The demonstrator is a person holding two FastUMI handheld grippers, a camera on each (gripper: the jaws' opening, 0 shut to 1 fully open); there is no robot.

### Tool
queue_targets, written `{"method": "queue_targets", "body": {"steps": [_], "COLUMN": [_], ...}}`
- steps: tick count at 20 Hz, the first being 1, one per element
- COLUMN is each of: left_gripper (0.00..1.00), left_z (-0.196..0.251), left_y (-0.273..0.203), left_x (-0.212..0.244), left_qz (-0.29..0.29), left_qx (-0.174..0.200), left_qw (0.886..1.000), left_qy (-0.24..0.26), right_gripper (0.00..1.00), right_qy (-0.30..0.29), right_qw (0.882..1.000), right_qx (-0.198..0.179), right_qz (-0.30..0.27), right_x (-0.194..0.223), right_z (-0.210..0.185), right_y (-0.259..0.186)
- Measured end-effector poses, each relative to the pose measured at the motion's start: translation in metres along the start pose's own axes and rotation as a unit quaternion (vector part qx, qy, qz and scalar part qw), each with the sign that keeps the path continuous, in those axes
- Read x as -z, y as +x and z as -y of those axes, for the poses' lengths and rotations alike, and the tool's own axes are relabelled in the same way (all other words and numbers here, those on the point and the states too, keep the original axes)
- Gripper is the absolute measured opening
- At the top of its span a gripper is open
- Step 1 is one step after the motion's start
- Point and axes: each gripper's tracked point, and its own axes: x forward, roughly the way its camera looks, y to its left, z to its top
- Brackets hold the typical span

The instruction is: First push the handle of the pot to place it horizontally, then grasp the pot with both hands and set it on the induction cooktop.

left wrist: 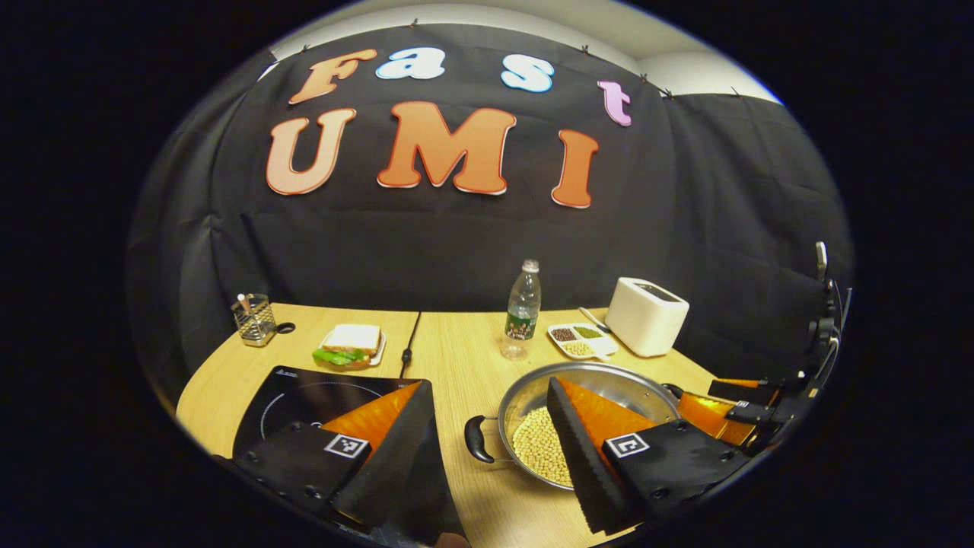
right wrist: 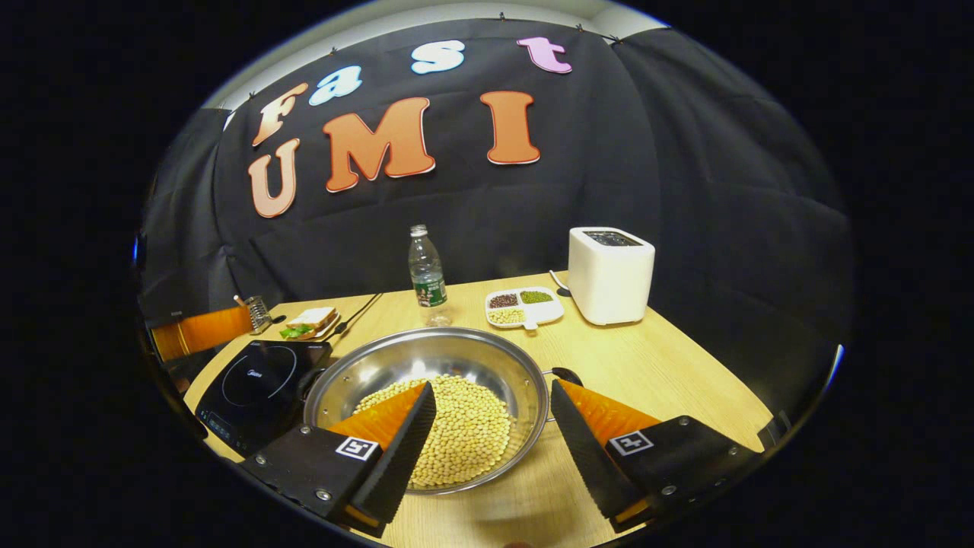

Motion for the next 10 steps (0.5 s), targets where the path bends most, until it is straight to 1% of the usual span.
{"method": "queue_targets", "body": {"steps": [3, 6, 8, 10], "left_gripper": [0.98, 0.98, 0.98, 0.98], "left_z": [0.0, 0.002, 0.0, 0.005], "left_y": [0.026, 0.044, 0.055, 0.063], "left_x": [0.03, 0.062, 0.071, 0.081], "left_qz": [-0.041, -0.084, -0.099, -0.116], "left_qx": [0.001, 0.0, -0.001, 0.007], "left_qw": [0.999, 0.996, 0.995, 0.993], "left_qy": [0.012, 0.0, 0.0, -0.003], "right_gripper": [0.95, 0.95, 0.95, 0.95], "right_qy": [0.0, 0.001, 0.001, 0.005], "right_qw": [1.0, 0.999, 0.999, 0.998], "right_qx": [0.016, 0.022, 0.031, 0.038], "right_qz": [-0.012, -0.026, -0.034, -0.051], "right_x": [0.005, 0.011, 0.016, 0.025], "right_z": [0.012, 0.018, 0.024, 0.03], "right_y": [0.018, 0.033, 0.045, 0.055]}}
